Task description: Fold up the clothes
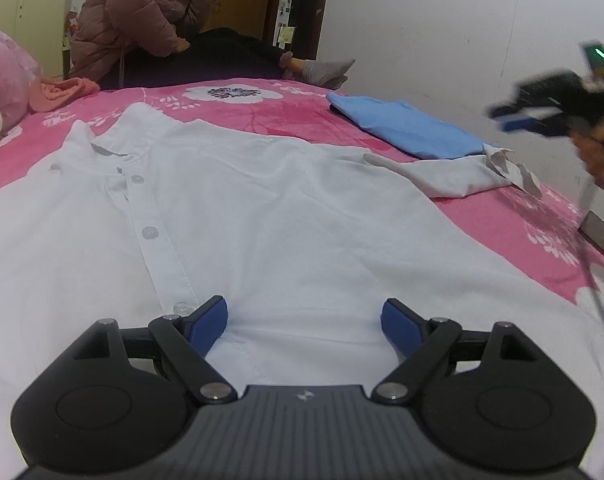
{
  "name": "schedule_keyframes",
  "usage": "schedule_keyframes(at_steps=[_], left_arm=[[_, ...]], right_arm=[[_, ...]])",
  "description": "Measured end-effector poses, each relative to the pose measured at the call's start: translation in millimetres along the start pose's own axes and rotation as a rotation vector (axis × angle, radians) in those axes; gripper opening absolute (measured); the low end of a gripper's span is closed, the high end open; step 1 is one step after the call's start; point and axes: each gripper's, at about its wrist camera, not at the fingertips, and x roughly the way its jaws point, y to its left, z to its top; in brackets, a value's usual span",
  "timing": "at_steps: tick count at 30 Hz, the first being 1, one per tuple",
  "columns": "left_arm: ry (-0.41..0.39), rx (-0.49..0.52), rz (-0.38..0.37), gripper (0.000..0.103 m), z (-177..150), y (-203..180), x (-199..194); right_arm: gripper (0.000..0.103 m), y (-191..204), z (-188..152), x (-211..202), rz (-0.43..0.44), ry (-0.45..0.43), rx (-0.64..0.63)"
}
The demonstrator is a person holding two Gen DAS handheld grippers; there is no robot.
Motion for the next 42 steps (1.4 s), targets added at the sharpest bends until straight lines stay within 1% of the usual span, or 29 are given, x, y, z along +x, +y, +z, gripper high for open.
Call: schedule_keyframes(at_steps=[1, 3, 5, 7, 9, 12, 14, 15, 16, 17, 19, 21, 23, 26, 28, 32, 34, 36, 37, 39, 42], left_arm=[[0.000, 0.002, 0.002, 0.086, 0, -1, 0], [0.000, 0.007, 0.007, 0.086, 0, -2, 1], [0.000, 0.014, 0.013, 0.087, 0, -3, 1], [-0.001, 0.020, 0.017, 0.087, 0, -4, 1], [-0.001, 0.024, 0.021, 0.087, -1, -5, 1], [-0.003, 0.025, 0.021, 0.087, -1, -5, 1], [-0.003, 0.026, 0.022, 0.087, -1, -5, 1], [-0.003, 0.027, 0.023, 0.087, -1, -5, 1], [-0.003, 0.028, 0.023, 0.087, -1, -5, 1], [-0.004, 0.029, 0.024, 0.087, -1, -6, 1], [-0.005, 0.030, 0.025, 0.087, -1, -6, 1], [-0.004, 0.029, 0.024, 0.087, -1, -5, 1], [-0.005, 0.029, 0.024, 0.087, -1, -5, 1], [-0.006, 0.027, 0.022, 0.087, -1, -5, 1], [-0.007, 0.027, 0.021, 0.087, -1, -5, 1], [-0.009, 0.025, 0.019, 0.087, -2, -5, 0], [-0.009, 0.025, 0.018, 0.087, -2, -4, 0], [-0.009, 0.026, 0.018, 0.087, -2, -4, 1], [-0.008, 0.026, 0.018, 0.087, -1, -4, 1], [-0.006, 0.026, 0.018, 0.087, -1, -4, 0], [-0.009, 0.004, 0.010, 0.087, 2, -2, -3]], right_arm=[[0.044, -11, -4, -9, -0.041, -0.012, -0.027], [0.048, -22, -16, -17, -0.130, -0.008, -0.125], [0.052, -21, -31, -15, -0.199, 0.010, -0.251], [0.057, -17, -44, -6, -0.224, 0.029, -0.360], [0.058, -14, -53, 10, -0.247, 0.056, -0.441], [0.057, -18, -54, 38, -0.297, 0.091, -0.460], [0.054, -28, -47, 48, -0.320, 0.099, -0.417], [0.043, -33, -43, 52, -0.327, 0.102, -0.392], [0.023, -39, -40, 54, -0.336, 0.104, -0.367], [0.014, -46, -37, 53, -0.348, 0.103, -0.341], [0.005, -54, -27, 47, -0.351, 0.086, -0.283], [0.003, -58, -15, 36, -0.337, 0.060, -0.245], [0.003, -62, 3, 18, -0.295, 0.013, -0.173], [0.003, -71, 34, -18, -0.170, -0.061, 0.011], [0.003, -71, 54, -40, -0.078, -0.098, 0.105], [0.003, -57, 80, -72, 0.094, -0.154, 0.202], [0.003, -40, 87, -85, 0.179, -0.170, 0.201], [0.003, -13, 91, -97, 0.275, -0.182, 0.163], [0.003, 1, 92, -102, 0.309, -0.180, 0.140], [0.003, 33, 91, -109, 0.391, -0.167, 0.090], [0.003, 93, 85, -110, 0.515, -0.122, 0.013]])
